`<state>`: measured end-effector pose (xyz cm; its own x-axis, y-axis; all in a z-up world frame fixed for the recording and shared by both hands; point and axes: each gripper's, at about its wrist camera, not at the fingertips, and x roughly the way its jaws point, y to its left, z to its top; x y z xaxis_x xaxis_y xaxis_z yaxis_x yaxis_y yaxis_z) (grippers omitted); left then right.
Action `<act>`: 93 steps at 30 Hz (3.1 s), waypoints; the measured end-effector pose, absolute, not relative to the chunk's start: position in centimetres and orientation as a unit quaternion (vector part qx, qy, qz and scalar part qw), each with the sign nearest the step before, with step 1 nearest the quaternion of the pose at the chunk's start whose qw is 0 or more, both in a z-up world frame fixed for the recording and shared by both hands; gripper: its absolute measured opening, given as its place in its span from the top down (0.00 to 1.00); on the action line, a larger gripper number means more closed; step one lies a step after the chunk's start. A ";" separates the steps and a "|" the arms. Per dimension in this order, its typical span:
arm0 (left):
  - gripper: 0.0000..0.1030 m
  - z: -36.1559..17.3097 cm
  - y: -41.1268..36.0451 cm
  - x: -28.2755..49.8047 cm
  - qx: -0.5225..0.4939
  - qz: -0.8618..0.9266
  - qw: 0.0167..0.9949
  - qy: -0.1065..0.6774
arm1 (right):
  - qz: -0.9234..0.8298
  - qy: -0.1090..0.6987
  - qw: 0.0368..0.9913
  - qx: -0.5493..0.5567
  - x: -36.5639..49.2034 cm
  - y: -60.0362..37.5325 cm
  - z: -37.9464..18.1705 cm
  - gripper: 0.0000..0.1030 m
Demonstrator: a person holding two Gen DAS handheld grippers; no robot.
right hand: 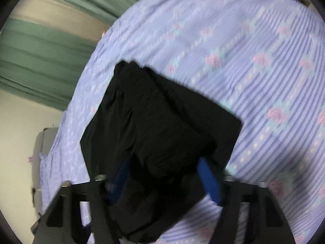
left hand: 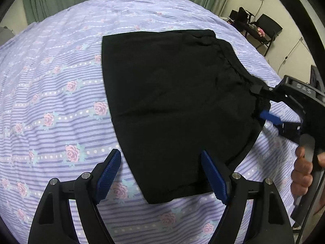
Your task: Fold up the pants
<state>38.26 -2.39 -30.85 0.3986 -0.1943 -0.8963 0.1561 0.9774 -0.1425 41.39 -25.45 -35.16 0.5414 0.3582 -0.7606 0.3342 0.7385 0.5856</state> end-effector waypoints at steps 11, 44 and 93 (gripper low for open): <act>0.22 -30.5 -4.7 38.2 -0.012 -0.126 0.835 0.536 | -0.001 0.464 0.857 0.226 42.8 -24.4 -31.6 0.63; 0.22 -24.2 10.7 41.7 -0.004 -0.114 0.880 0.462 | 0.056 0.482 0.858 0.169 32.0 -7.4 -30.1 0.41; 0.41 -29.1 6.0 55.1 0.006 -0.146 0.879 0.455 | -0.069 0.555 0.806 0.195 29.8 -7.2 -34.2 0.54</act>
<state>55.14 6.01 -29.12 0.5444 -0.2506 -0.8005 0.2609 0.9576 -0.1223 29.84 -7.21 -34.22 0.3742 0.1057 -0.9213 0.3271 0.9146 0.2378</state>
